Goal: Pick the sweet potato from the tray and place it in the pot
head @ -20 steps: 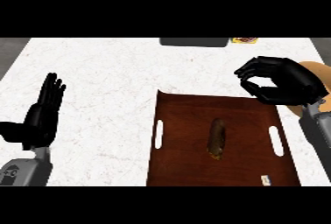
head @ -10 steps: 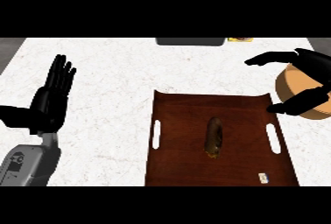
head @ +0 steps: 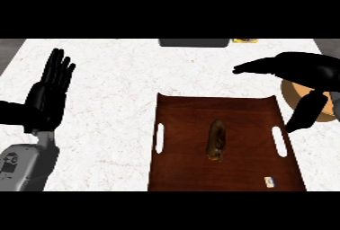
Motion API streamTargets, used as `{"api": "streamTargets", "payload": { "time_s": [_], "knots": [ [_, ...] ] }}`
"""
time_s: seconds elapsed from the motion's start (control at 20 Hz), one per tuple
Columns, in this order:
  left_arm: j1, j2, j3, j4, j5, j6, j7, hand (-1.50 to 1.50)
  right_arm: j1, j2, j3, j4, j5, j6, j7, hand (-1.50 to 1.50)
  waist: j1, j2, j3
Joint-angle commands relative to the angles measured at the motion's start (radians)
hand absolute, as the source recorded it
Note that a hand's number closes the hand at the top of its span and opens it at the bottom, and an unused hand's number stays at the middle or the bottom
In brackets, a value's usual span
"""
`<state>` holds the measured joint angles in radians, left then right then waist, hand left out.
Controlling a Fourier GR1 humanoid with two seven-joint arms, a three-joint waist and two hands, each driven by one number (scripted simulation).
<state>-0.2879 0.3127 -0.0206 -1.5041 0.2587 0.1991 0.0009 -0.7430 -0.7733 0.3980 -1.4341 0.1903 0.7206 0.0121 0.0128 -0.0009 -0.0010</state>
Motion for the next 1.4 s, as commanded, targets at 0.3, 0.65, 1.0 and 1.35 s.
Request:
{"api": "streamTargets", "payload": {
  "time_s": [0.3, 0.65, 1.0, 1.35],
  "knots": [
    [0.005, 0.013, 0.045, -0.008, 0.008, -0.024, 0.015, 0.00, -0.052, 0.210, 0.120, -0.092, 0.036, 0.186, 0.393, -1.50, -0.012, -0.003, 0.000],
    [0.037, -0.023, 0.026, -0.038, -0.024, -0.017, 0.015, 0.00, 0.001, 0.376, 0.157, -0.019, 0.118, 0.177, 0.547, -1.50, -0.005, 0.000, 0.000],
    [0.078, -0.047, 0.029, -0.086, -0.061, -0.023, 0.026, 0.00, 0.090, 0.342, 0.104, -0.065, 0.221, 0.229, 0.425, -1.50, -0.008, 0.000, 0.001],
    [0.047, -0.059, 0.060, -0.055, -0.065, -0.045, 0.030, 0.00, 0.140, 0.432, 0.116, -0.038, 0.359, 0.139, 0.315, -1.50, -0.007, 0.001, 0.001]
  ]
}}
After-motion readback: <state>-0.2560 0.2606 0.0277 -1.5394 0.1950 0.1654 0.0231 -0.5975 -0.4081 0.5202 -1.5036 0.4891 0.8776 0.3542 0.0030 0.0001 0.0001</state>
